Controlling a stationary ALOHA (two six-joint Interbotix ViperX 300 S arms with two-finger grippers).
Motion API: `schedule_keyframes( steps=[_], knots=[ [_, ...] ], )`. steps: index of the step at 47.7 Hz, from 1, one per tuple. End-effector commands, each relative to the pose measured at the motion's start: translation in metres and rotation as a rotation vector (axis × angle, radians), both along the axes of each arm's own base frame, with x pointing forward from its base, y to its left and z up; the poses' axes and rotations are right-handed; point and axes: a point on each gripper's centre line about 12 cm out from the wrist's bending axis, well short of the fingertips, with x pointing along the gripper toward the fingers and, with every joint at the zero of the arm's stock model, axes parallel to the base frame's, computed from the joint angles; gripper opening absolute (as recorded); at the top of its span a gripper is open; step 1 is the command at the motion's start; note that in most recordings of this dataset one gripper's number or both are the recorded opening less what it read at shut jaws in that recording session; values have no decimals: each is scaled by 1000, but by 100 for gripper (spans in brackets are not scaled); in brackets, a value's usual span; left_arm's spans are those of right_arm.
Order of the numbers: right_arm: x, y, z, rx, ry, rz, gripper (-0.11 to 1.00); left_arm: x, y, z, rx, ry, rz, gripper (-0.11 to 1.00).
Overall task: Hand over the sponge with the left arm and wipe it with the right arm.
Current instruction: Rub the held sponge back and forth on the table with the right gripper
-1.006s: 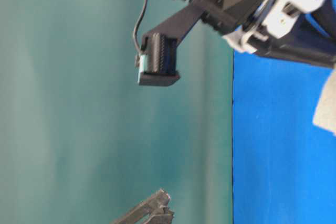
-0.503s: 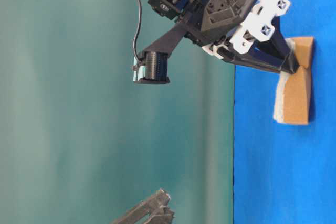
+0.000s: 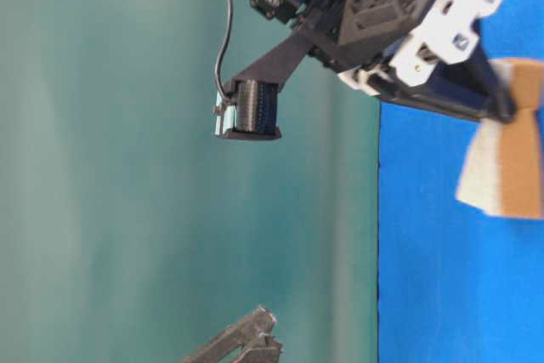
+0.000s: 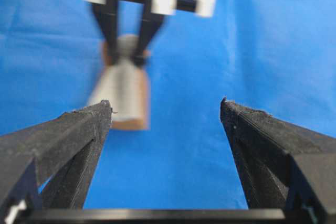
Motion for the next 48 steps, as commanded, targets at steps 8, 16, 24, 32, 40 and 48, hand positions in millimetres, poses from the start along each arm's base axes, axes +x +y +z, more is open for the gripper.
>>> schedule_keyframes(
  steps=[8,16,24,32,40,48],
  knots=[
    [1,65,11,89,-29,67,26,0,0,1,-4,-12,2,81],
    [0,73,11,108,-26,63,26,0,0,1,-5,-12,1,81],
    [1,61,9,97,-20,41,26,-1,0,1,-11,-11,3,81],
    [-3,37,7,62,20,1,26,-1,-1,0,-11,-9,2,81],
    [-4,-2,8,1,20,-38,26,-1,-1,1,-10,-11,1,81],
    [-4,-37,12,-41,8,-85,26,-1,-1,0,-10,-9,1,81]
  ],
)
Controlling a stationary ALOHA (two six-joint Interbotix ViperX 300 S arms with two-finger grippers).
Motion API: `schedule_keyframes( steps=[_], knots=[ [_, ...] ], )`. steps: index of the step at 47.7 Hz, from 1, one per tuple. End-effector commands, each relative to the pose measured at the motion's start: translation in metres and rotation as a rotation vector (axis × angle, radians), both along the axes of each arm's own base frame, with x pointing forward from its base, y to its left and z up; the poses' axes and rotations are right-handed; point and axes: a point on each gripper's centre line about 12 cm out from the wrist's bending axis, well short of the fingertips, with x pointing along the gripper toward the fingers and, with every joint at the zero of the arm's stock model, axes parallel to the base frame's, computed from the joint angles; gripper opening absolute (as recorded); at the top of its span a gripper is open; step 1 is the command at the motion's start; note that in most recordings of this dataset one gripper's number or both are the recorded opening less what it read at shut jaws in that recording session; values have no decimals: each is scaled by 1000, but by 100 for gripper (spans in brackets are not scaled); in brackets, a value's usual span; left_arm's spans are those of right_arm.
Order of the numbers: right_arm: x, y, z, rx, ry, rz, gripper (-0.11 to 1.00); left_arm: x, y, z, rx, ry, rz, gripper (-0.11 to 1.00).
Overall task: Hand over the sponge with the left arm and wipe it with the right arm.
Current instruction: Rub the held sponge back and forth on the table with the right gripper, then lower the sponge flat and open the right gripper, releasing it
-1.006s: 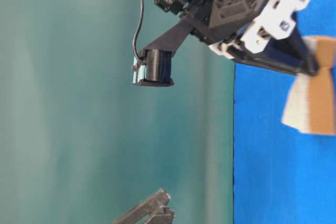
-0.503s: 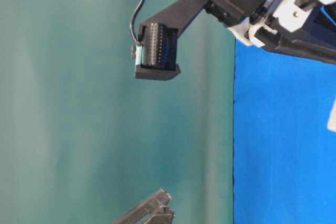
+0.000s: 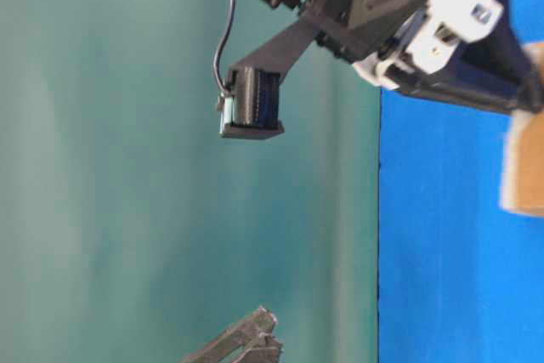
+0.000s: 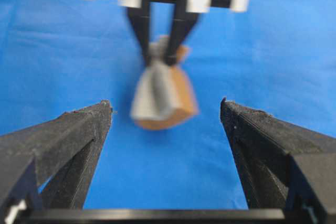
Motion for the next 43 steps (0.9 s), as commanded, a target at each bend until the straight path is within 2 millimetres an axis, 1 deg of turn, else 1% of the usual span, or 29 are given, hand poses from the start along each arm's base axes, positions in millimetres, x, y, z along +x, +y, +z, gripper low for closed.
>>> schedule_keyframes(
  steps=[1,6,11,26,43],
  knots=[
    [1,-29,14,-30,-33,-49,26,-1,0,1,-3,-11,0,81],
    [1,-35,15,-41,-38,-51,26,-1,0,1,-1,-12,0,81],
    [1,-35,15,-40,-39,-50,26,-1,0,1,-1,-12,0,81],
    [5,-23,16,-26,-66,-25,26,-1,0,1,4,-12,-3,81],
    [7,-16,17,-10,-84,-16,26,-1,0,1,4,-12,-3,81]
  ],
)
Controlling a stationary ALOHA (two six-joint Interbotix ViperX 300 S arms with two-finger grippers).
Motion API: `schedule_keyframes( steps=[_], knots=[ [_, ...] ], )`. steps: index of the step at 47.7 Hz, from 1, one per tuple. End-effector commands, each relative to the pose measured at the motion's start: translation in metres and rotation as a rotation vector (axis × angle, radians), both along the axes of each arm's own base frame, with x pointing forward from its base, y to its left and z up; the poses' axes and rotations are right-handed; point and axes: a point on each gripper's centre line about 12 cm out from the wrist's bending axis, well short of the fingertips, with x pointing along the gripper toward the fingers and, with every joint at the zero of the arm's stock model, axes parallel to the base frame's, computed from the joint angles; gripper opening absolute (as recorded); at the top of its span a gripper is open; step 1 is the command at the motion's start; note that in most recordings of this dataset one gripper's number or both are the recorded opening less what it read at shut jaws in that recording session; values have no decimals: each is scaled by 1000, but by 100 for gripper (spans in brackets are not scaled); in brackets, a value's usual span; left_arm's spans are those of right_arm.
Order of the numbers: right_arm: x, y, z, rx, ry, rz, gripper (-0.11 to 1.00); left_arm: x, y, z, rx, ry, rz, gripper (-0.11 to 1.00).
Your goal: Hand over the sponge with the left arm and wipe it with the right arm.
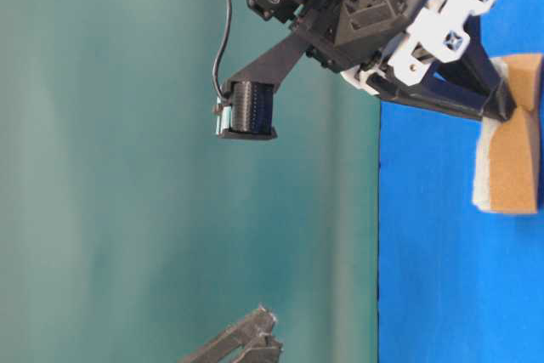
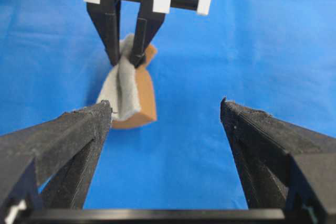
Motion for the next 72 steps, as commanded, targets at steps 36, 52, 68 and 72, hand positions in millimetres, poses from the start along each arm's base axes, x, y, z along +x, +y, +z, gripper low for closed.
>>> schedule_keyframes(
  steps=[36,52,68,72],
  knots=[
    [0,11,60,-9,-123,10,75,-1,-1,0,3,-9,-4,81],
    [-24,16,115,-40,-187,6,75,-1,-1,0,3,-11,-4,81],
    [-26,19,116,-34,-202,10,75,-1,-1,0,3,-11,-4,81],
    [-26,19,117,-34,-205,10,75,-1,-1,1,3,-14,-4,81]
  ],
)
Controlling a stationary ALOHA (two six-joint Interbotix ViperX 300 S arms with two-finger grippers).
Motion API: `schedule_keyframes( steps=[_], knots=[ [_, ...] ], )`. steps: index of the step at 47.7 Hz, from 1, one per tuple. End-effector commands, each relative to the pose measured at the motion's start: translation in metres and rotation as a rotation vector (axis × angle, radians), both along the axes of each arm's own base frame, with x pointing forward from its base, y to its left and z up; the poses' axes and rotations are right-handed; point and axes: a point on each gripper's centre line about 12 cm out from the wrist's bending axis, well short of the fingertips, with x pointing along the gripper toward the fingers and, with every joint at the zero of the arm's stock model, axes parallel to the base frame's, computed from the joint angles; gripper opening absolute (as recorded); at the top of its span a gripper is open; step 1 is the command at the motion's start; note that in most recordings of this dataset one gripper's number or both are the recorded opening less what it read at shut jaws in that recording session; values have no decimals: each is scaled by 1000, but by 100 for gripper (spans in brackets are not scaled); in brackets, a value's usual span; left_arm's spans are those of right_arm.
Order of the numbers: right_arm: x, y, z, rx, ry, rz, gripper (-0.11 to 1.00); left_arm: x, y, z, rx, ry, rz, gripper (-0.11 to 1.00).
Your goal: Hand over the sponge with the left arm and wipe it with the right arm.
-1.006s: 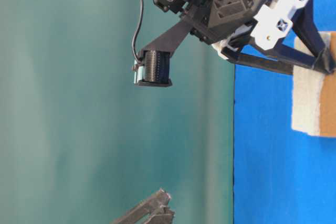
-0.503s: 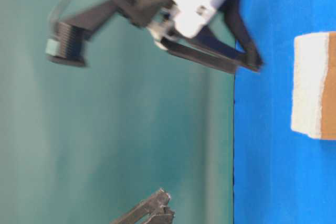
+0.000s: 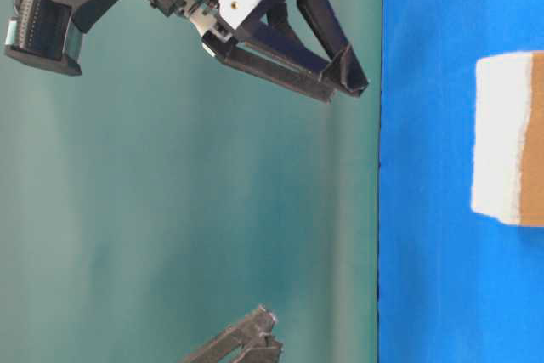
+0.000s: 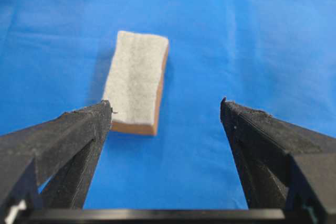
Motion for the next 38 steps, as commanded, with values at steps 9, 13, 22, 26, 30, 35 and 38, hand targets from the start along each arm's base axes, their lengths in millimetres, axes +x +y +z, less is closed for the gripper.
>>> schedule_keyframes(
  steps=[9,13,22,26,30,35,38],
  knots=[
    [-8,1,30,-3,-71,-4,74,-5,0,12,-3,-48,0,81],
    [-17,1,40,-6,-93,-7,74,-12,2,21,-1,-69,7,81],
    [-48,1,64,-11,-160,-15,74,-38,9,39,-4,-92,36,81],
    [-65,1,72,-10,-197,-16,74,-51,11,44,-6,-109,45,81],
    [-84,2,81,-11,-245,-17,74,-64,10,50,-6,-129,44,81],
    [-108,2,92,-13,-301,-19,74,-83,9,60,-6,-164,43,81],
    [-122,2,96,-17,-331,-22,74,-92,9,62,-3,-175,41,81]
  ],
)
